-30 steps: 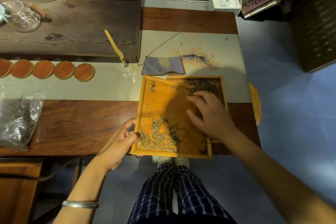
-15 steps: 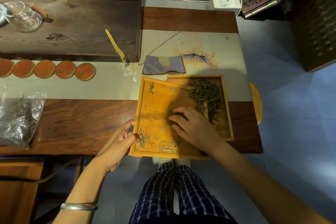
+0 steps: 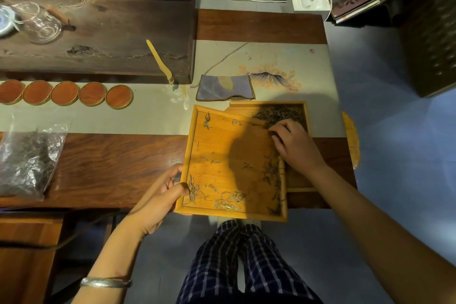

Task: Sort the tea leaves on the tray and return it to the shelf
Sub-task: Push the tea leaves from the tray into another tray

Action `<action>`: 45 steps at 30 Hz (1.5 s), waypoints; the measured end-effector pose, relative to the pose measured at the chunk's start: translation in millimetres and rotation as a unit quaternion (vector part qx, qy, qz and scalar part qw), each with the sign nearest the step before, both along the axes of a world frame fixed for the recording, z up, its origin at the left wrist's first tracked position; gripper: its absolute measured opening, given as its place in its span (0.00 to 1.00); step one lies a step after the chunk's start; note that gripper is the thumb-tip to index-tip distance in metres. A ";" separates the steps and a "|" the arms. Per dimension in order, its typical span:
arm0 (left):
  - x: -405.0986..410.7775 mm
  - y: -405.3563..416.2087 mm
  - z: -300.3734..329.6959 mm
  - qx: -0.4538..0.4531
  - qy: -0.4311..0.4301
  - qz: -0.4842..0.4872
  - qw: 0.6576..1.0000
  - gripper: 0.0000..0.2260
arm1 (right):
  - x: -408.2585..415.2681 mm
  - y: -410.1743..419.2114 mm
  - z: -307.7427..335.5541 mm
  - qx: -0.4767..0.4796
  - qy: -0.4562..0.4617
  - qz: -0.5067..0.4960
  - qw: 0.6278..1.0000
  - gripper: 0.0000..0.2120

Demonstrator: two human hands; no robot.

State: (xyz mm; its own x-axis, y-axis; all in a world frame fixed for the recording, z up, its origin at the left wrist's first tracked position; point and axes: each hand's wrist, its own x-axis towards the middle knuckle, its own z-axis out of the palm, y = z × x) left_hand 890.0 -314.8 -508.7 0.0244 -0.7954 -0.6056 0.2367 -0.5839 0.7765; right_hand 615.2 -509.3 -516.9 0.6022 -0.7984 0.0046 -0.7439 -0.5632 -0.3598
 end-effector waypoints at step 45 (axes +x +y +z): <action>7.2 9.1 9.2 -0.050 -0.011 -0.013 0.999 0.19 | 13.3 -19.8 12.0 -0.005 -0.040 -0.154 0.987 0.08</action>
State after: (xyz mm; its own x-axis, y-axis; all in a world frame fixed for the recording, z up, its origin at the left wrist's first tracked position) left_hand 897.2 -305.7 -499.5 0.0157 -0.8524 -0.5226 0.2058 -0.5087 0.8360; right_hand 628.5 -529.1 -504.9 0.3276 -0.9434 0.0514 -0.8499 -0.3180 -0.4201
